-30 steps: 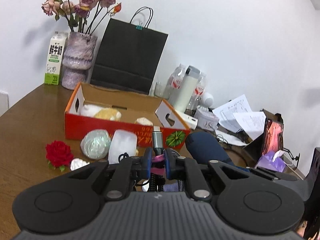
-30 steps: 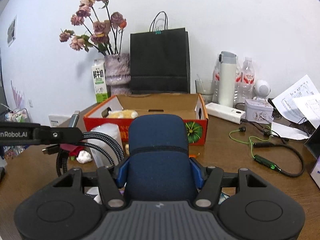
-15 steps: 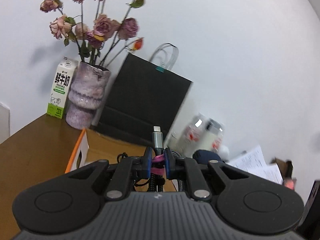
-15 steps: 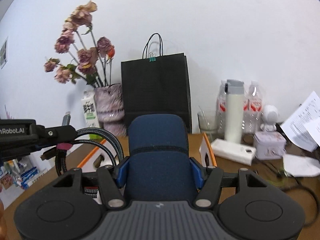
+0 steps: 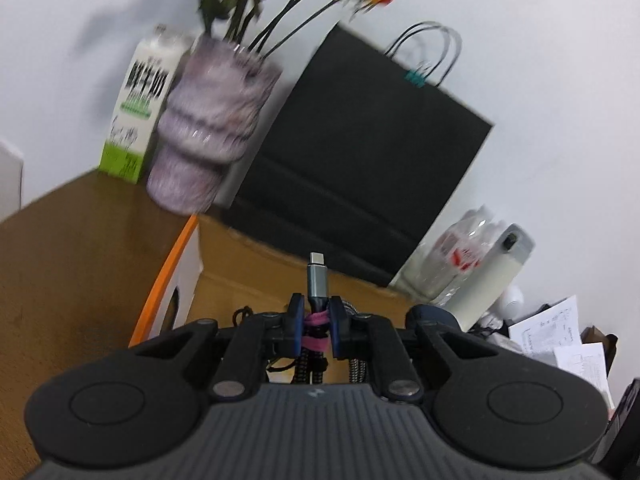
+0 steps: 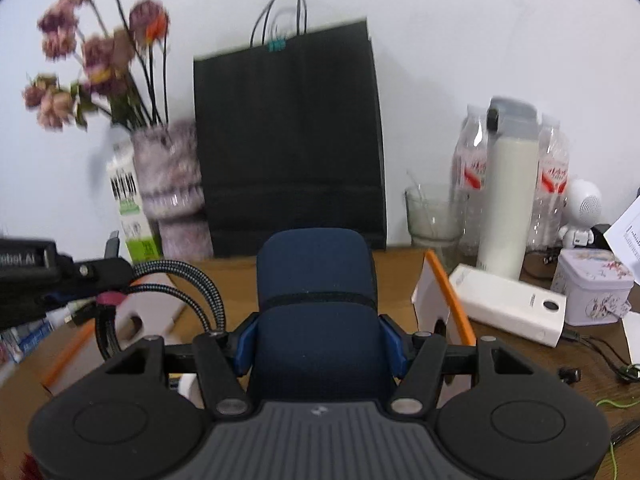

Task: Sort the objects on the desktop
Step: 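Carry cable and navy pouch into the box and open both grippers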

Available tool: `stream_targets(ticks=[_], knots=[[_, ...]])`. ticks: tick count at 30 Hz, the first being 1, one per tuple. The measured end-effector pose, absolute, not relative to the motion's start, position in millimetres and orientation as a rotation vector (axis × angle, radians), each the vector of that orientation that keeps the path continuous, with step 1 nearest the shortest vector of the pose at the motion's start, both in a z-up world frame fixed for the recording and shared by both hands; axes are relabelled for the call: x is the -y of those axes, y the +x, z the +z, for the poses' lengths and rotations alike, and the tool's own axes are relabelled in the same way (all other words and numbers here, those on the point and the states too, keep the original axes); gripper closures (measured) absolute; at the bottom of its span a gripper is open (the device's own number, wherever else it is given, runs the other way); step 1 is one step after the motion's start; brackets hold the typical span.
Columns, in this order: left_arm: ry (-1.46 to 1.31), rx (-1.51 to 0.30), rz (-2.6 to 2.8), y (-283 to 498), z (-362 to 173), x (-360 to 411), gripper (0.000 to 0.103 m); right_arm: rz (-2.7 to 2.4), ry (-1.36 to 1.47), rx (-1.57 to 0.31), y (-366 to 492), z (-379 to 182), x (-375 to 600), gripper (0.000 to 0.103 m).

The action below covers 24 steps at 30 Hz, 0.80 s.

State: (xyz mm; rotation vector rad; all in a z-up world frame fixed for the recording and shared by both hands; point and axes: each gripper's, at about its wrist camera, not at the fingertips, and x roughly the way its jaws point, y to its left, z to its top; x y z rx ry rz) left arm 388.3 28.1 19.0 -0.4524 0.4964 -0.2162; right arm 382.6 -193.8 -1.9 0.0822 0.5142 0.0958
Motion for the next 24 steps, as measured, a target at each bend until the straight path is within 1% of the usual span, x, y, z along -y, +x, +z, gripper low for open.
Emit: stream_targets(ticks=[6,7,8,9,10,11,12,13,14,19,24], knots=[[-0.435,-0.566,-0.169,396,3,-23,0.088,0.062,0.090,-0.576,392,-20,198,0.041],[-0.411,-0.560,-0.155,395,4,-21,0.084,0.059,0.089,-0.587,392,-21,199,0.038],[-0.374,-0.555,-0.141,393,6,-18,0.067,0.054,0.088,-0.590,392,-22,200,0.037],[-0.350,-0.550,-0.128,393,9,-15,0.054,0.050,0.085,-0.583,391,-21,200,0.036],[-0.331,-0.538,-0.113,390,11,-12,0.034,0.050,0.082,-0.578,390,-19,200,0.027],[-0.309,-0.529,-0.100,387,14,-9,0.017,0.056,0.079,-0.573,388,-17,200,0.012],[-0.286,-0.530,-0.090,386,17,-7,0.011,0.062,0.076,-0.565,386,-14,199,0.006],[-0.268,-0.528,-0.080,384,20,-4,0.002,0.066,0.071,-0.557,383,-11,199,0.001],[-0.256,-0.520,-0.069,381,24,-3,0.000,0.068,0.066,-0.555,381,-8,198,0.000],[-0.258,-0.513,-0.039,358,45,-5,0.000,0.106,0.080,-0.551,363,14,202,0.000],[-0.278,-0.480,-0.073,309,61,-11,0.000,0.126,0.051,-0.492,315,37,206,0.000]])
